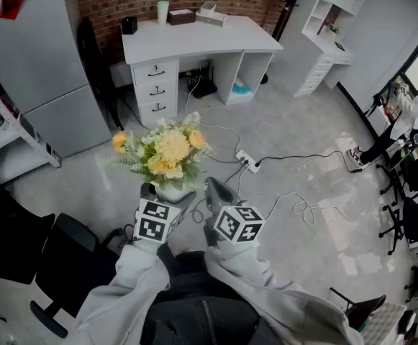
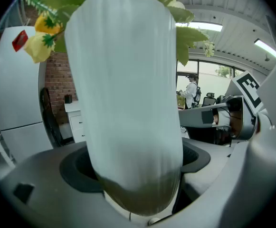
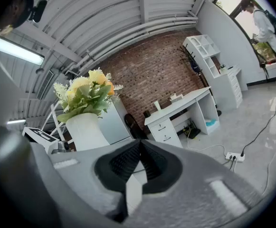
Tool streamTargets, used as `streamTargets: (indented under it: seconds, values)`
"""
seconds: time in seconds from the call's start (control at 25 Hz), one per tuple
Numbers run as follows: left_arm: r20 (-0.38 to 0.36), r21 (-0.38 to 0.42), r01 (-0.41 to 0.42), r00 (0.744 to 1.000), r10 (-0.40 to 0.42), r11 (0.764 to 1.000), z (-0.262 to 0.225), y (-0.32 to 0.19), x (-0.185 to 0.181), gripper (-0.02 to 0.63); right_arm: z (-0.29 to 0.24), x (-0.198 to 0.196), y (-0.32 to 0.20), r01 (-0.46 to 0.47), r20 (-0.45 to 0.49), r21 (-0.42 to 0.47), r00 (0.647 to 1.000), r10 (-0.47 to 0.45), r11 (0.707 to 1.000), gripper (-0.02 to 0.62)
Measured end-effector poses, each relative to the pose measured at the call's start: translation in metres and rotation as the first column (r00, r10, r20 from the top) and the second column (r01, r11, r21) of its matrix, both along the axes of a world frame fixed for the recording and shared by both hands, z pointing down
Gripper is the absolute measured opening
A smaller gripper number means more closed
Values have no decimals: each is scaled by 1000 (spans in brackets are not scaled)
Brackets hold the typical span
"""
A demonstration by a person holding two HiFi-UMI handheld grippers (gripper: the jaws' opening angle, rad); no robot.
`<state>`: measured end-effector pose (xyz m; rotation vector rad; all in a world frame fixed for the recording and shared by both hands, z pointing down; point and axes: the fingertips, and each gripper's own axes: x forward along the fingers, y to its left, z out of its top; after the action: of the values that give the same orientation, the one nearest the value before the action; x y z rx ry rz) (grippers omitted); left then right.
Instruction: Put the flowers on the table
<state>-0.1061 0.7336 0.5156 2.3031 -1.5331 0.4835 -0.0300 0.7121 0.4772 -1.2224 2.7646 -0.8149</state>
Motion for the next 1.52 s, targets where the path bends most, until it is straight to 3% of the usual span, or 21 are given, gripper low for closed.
streamTargets:
  seconds: [0.32, 0.56, 0.84, 1.16, 1.52]
  values:
    - [8, -12, 5, 1000, -5, 1000, 1, 18, 13, 460, 6, 10, 15, 9, 8, -24, 1000, -9, 1000, 0]
    - [3, -28, 12, 1000, -12, 1000, 5, 23, 16, 460, 11, 21, 15, -33, 43, -47, 998, 35, 998, 0]
    - [-10, -55, -13, 1000, 12, 998, 10, 6, 20, 460, 21, 33, -2, -83, 17, -66, 996, 84, 994, 0]
    - [-26, -55, -59, 998, 58, 997, 13, -60, 27, 460, 22, 34, -62, -83, -5, -65, 997, 83, 994, 0]
    - [-21, -24, -91, 996, 90, 996, -4, -164, 7, 460, 8, 15, -160, -108, -13, -38, 994, 108, 993, 0]
